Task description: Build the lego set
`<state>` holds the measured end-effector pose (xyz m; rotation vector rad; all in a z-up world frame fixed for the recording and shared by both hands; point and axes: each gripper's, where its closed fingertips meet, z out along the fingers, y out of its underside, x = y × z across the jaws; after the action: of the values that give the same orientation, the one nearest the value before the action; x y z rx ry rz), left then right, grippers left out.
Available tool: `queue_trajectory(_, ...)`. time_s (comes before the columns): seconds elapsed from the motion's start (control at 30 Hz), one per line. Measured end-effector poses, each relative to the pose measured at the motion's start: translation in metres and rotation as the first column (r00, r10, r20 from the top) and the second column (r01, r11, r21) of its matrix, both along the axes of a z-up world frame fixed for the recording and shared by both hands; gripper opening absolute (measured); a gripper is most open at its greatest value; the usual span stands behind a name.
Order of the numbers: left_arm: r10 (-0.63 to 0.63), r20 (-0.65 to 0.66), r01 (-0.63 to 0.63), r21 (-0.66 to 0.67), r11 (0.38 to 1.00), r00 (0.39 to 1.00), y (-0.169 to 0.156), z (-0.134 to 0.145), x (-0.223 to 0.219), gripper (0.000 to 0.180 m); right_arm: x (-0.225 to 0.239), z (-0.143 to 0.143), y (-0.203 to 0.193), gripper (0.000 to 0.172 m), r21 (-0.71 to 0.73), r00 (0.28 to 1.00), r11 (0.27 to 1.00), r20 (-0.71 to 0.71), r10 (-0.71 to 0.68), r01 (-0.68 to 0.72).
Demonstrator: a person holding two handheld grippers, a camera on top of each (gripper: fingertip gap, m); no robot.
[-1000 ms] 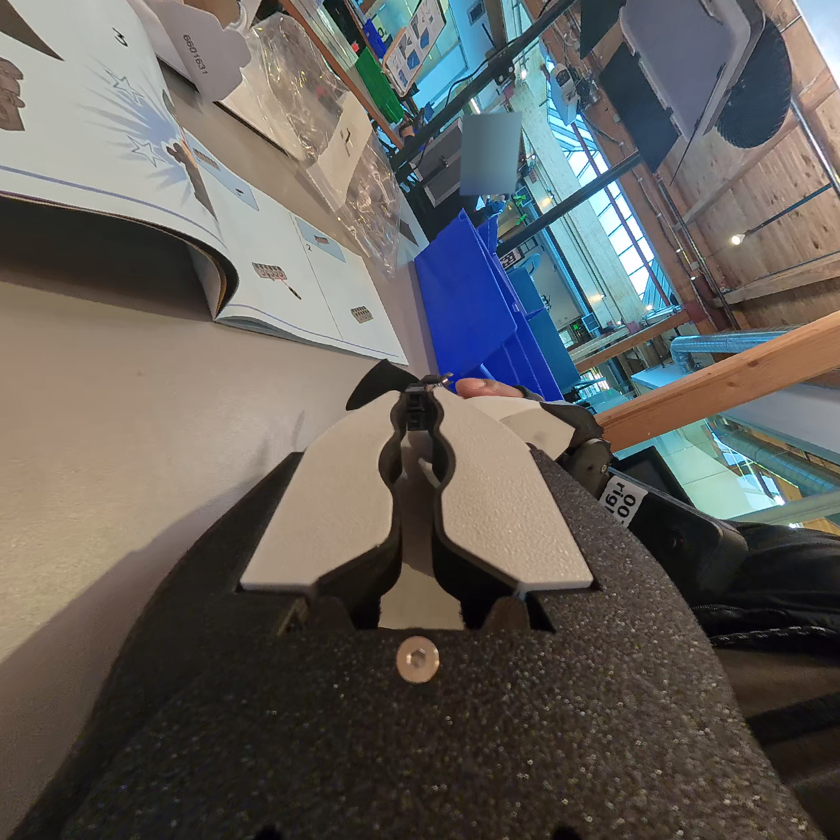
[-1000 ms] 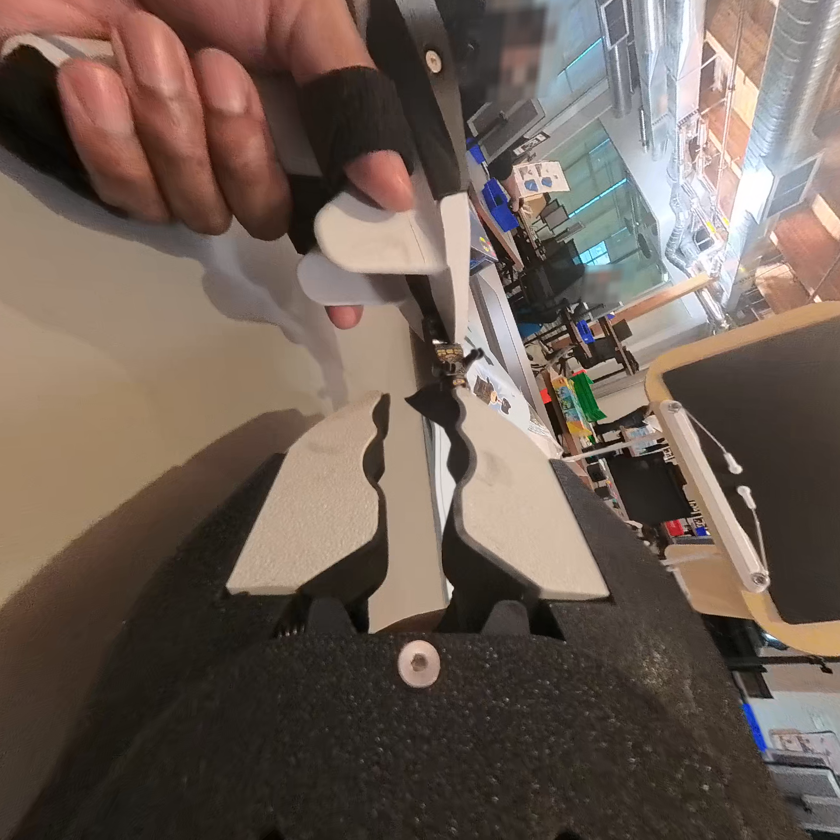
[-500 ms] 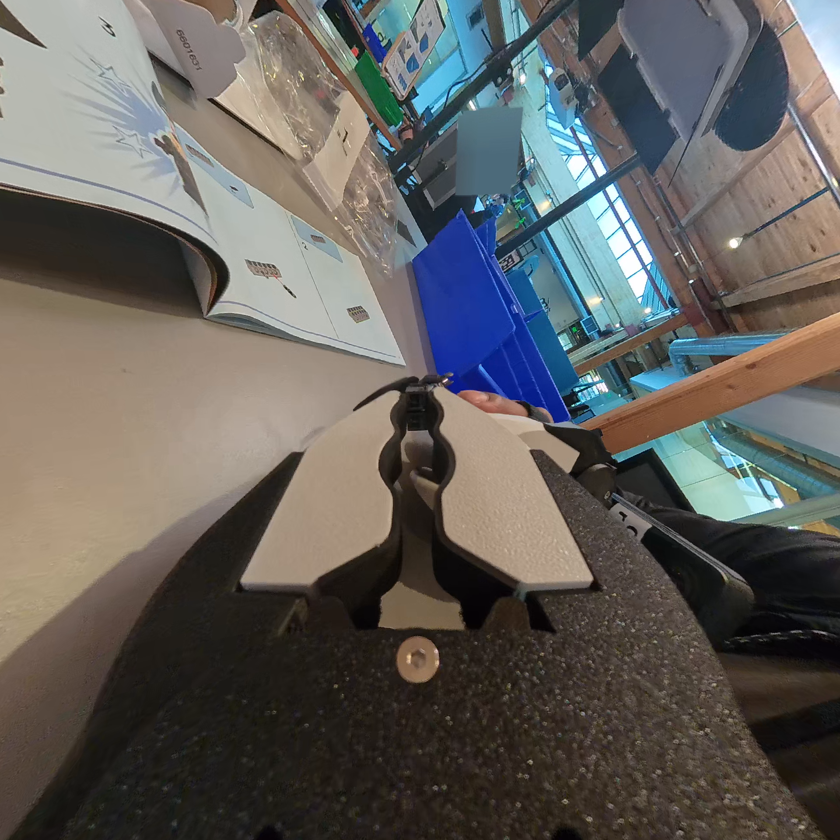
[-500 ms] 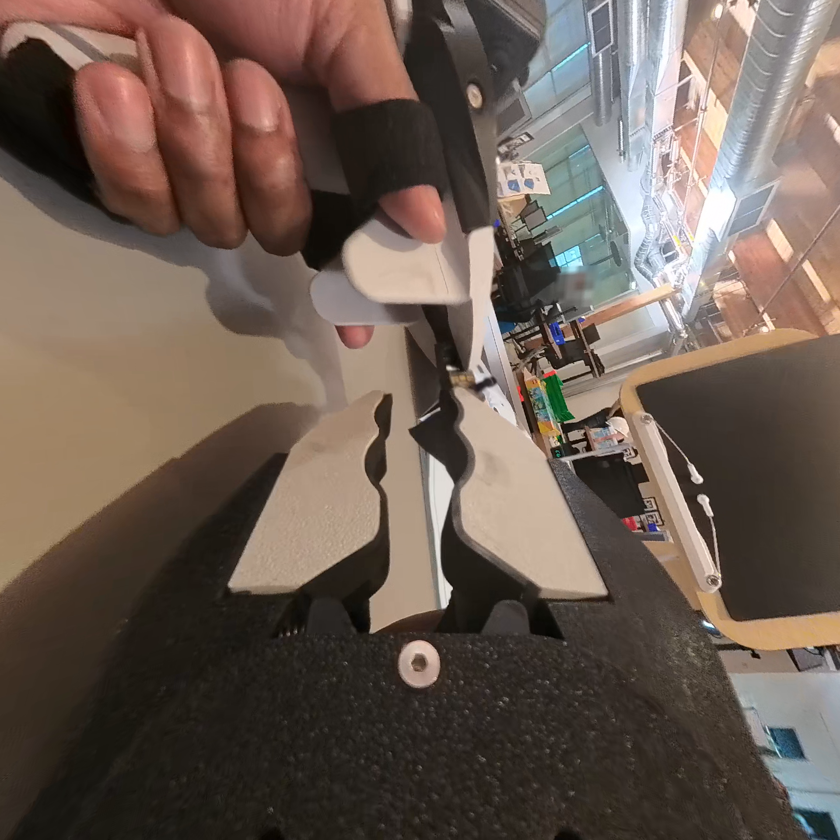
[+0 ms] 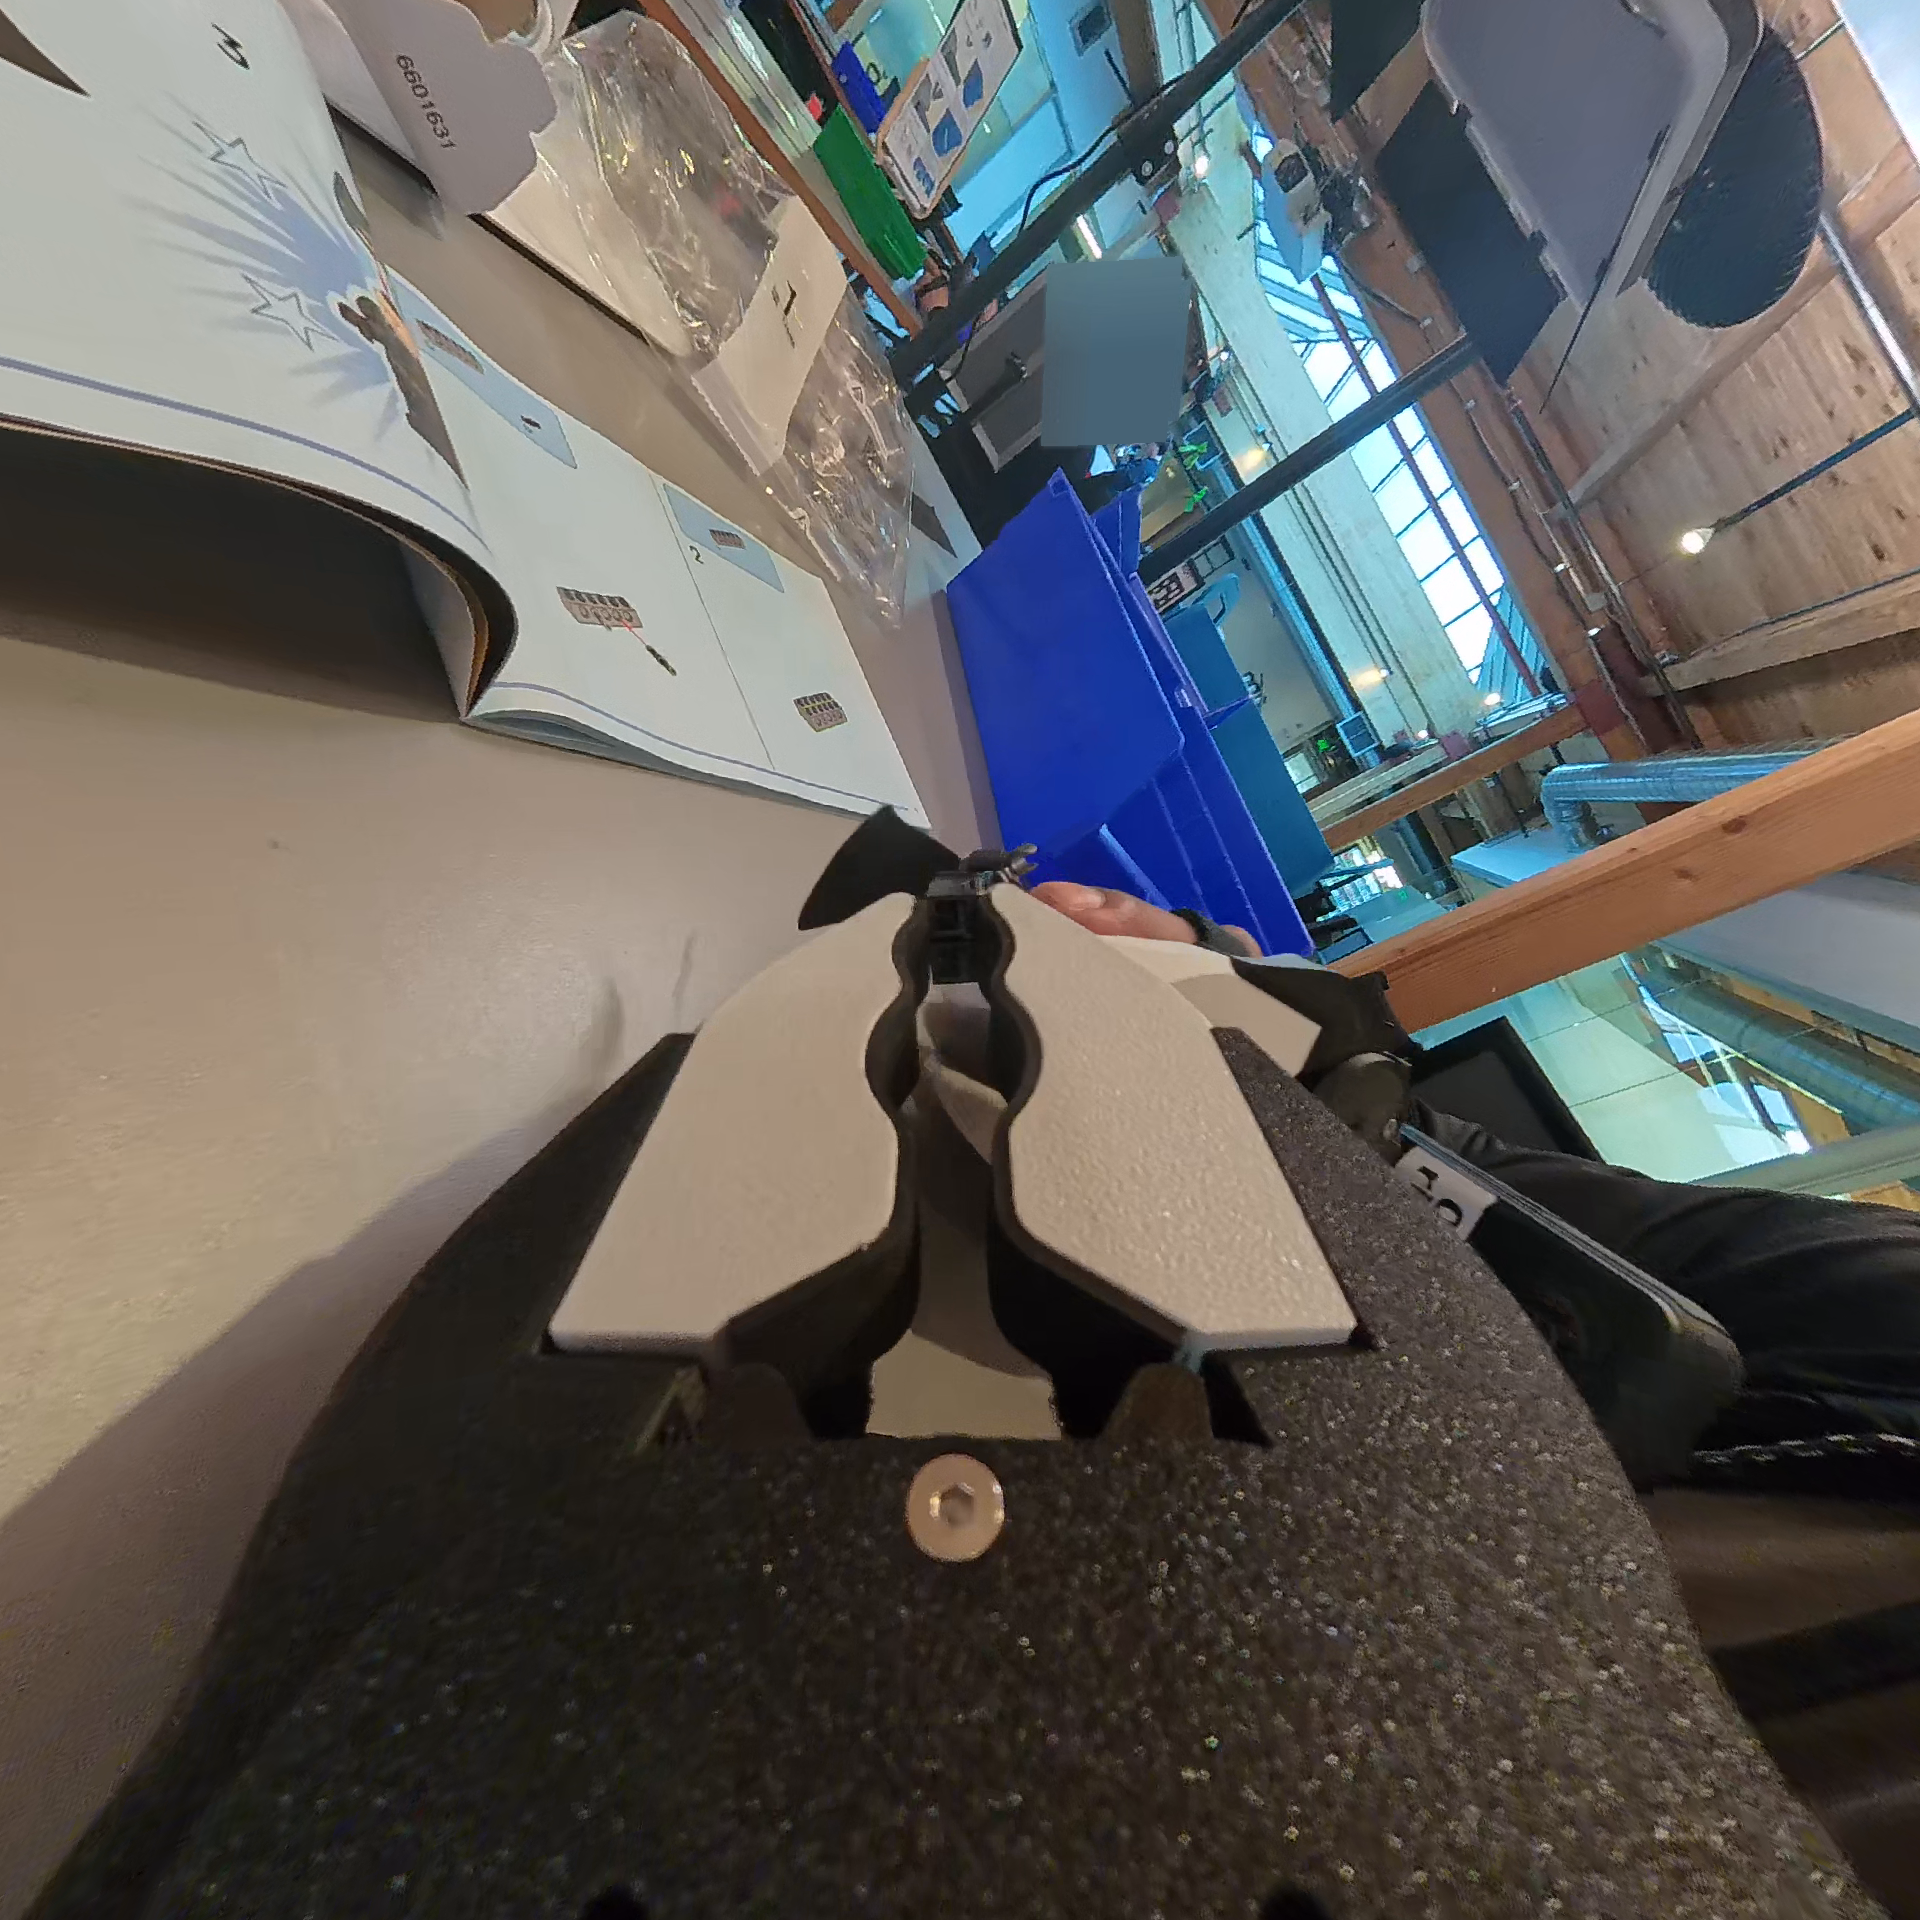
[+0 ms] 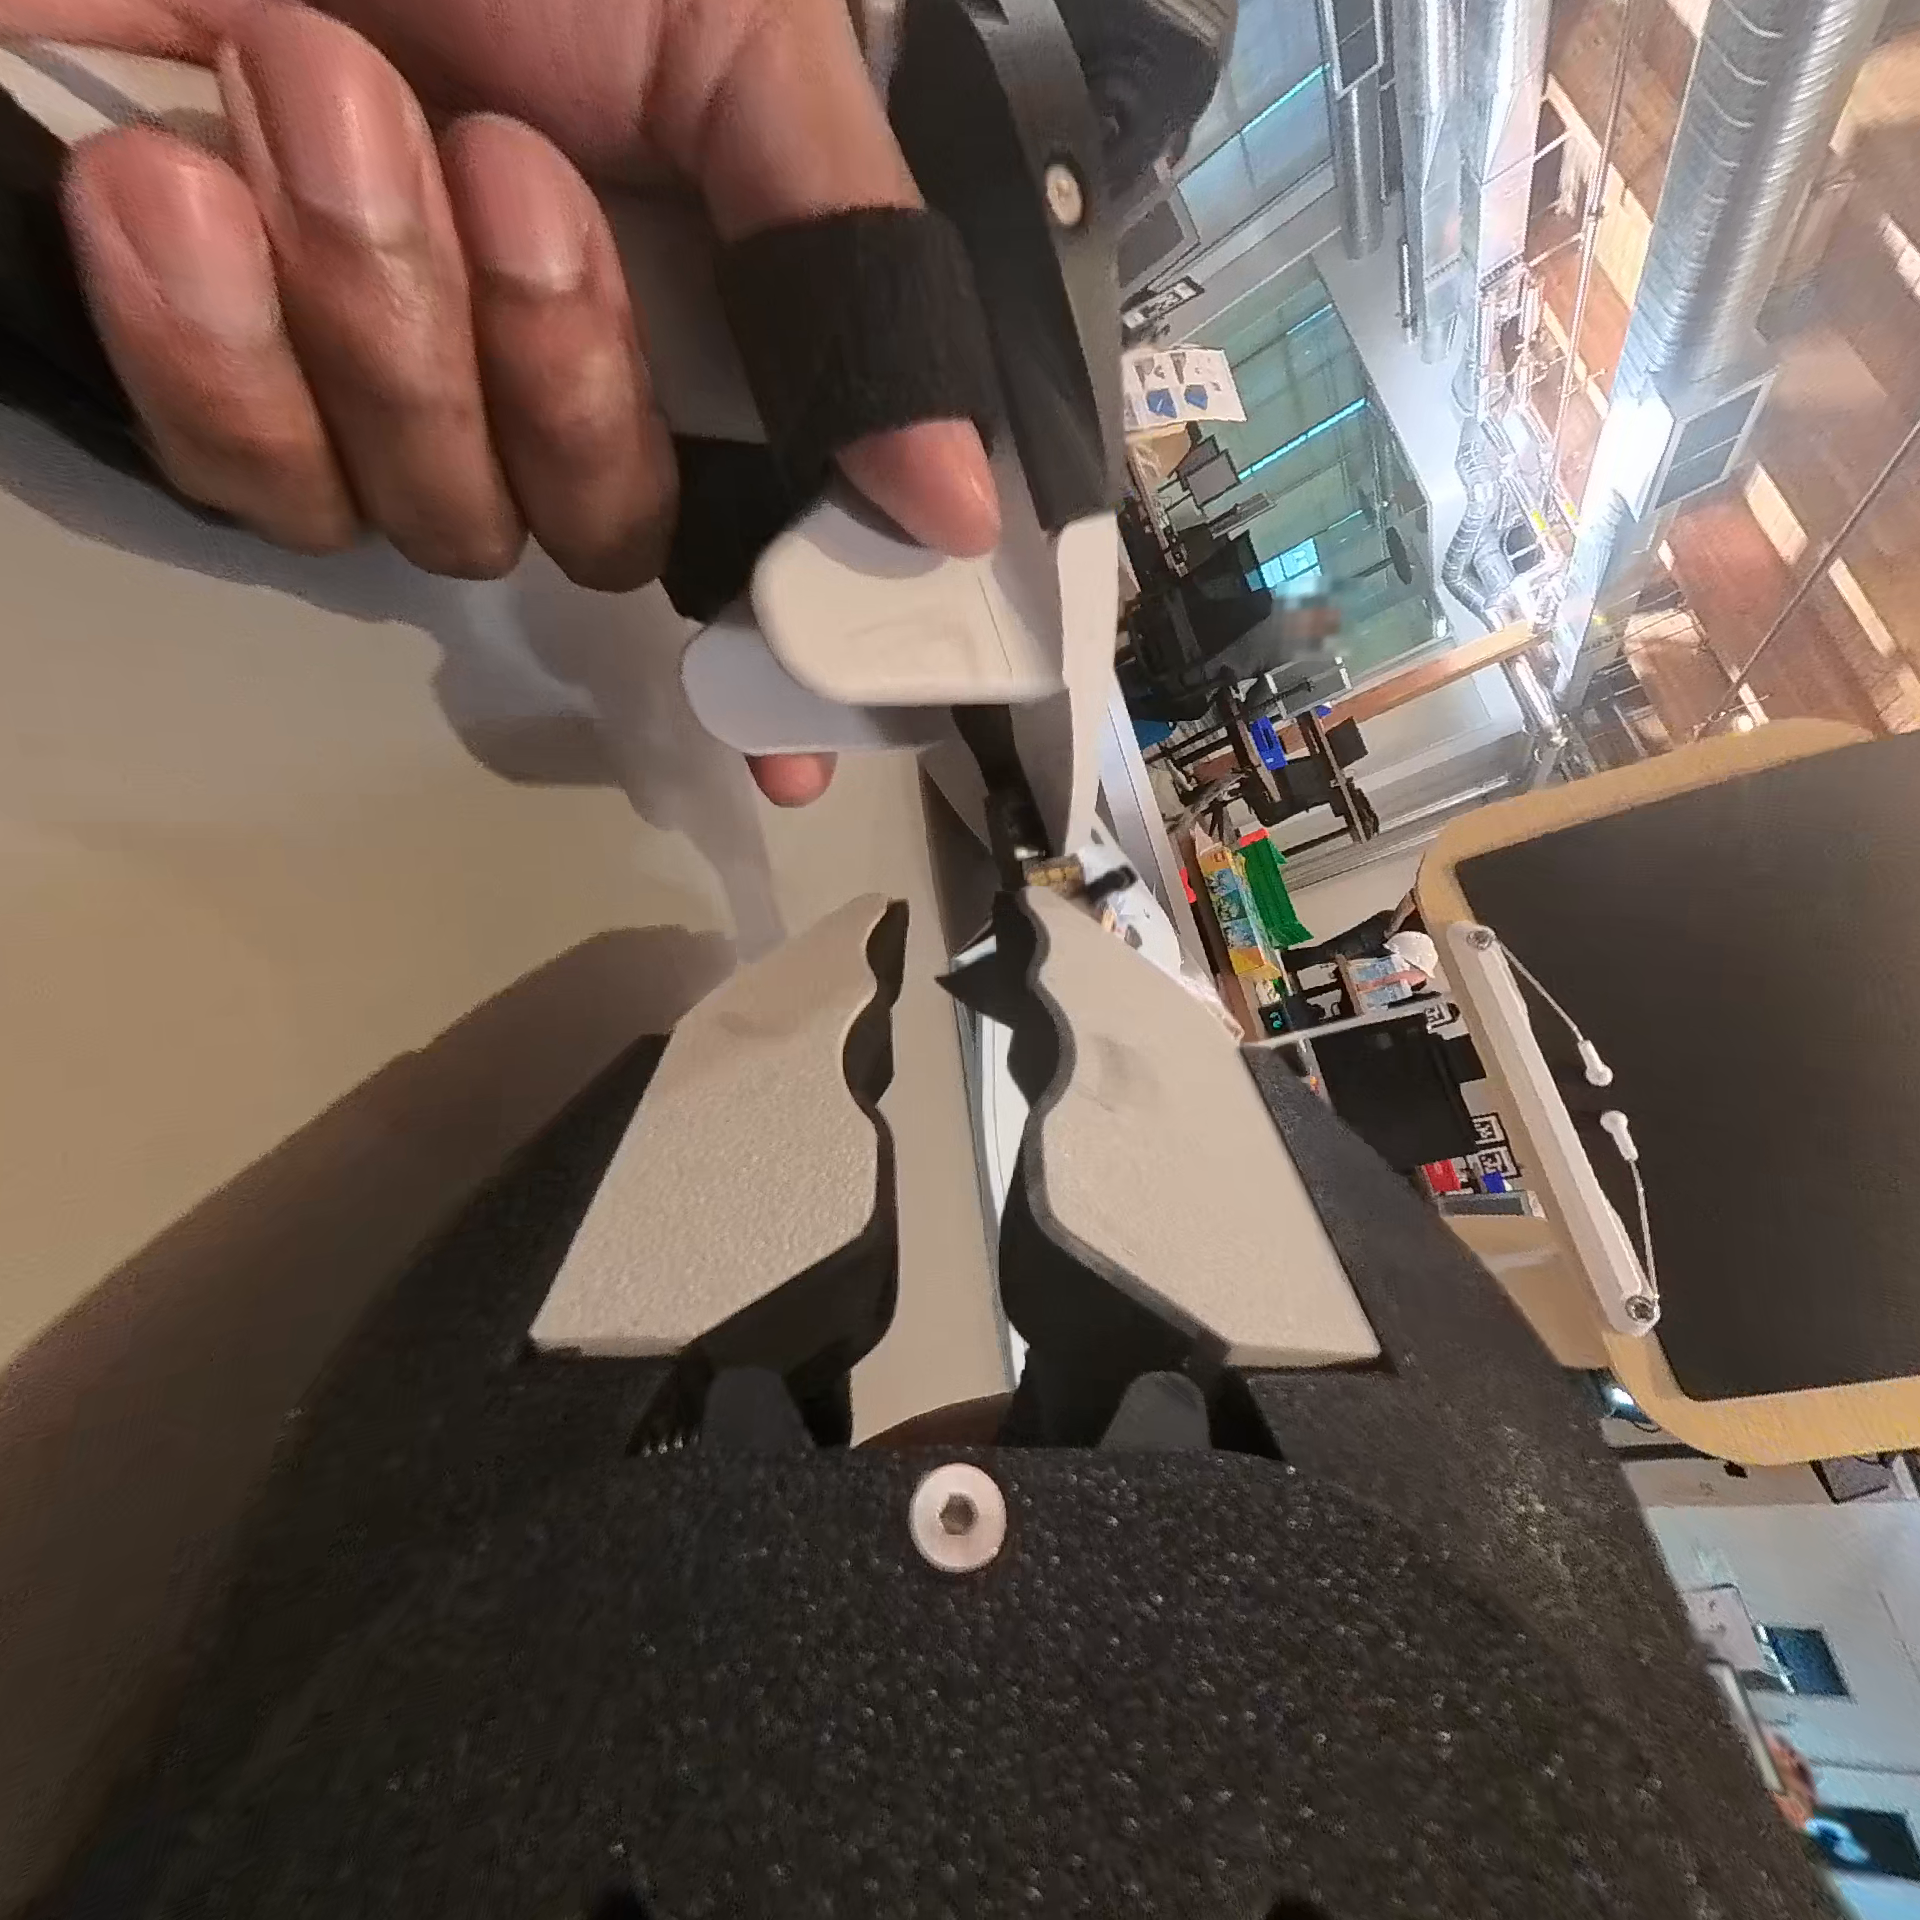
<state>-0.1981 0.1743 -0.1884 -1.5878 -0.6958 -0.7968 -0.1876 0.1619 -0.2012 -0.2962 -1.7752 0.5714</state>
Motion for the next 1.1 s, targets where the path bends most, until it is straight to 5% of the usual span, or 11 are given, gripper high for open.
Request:
queue_trajectory(0.17,0.007,-0.01,-0.007,-0.026,1.0,1.0,-0.001,-0.003,-0.002,0.008,0.001,-0.001,0.0,0.018,0.026,1.0,1.0,-0.009,-0.001,0.001)
queue_trajectory(0.4,-0.032,-0.264,-0.058,-0.327,0.943,0.964,-0.018,-0.038,-0.024,0.008,-0.004,-0.017,0.007,0.017,0.019,0.996,0.999,0.088,-0.031,0.029)
queue_trajectory(0.57,-0.084,-0.263,-0.025,-0.383,0.923,0.961,-0.017,-0.046,-0.023,0.008,-0.006,-0.028,0.01,0.017,0.033,0.99,0.999,0.136,-0.043,0.039)
queue_trajectory(0.83,-0.045,-0.293,-0.069,-0.368,0.927,0.955,-0.017,-0.042,-0.03,0.04,-0.006,-0.033,0.01,0.015,0.067,0.988,0.997,0.147,-0.05,0.04)
queue_trajectory(1.0,0.041,-0.444,-0.172,-0.26,0.95,0.895,-0.023,-0.018,-0.048,0.042,-0.006,-0.038,0.009,0.012,0.079,0.973,0.996,0.22,-0.065,0.048)
queue_trajectory(1.1,0.109,-0.512,-0.229,-0.178,0.957,0.852,-0.027,-0.004,-0.057,0.038,-0.005,-0.038,0.007,0.012,0.226,0.94,0.974,0.325,-0.104,0.03)
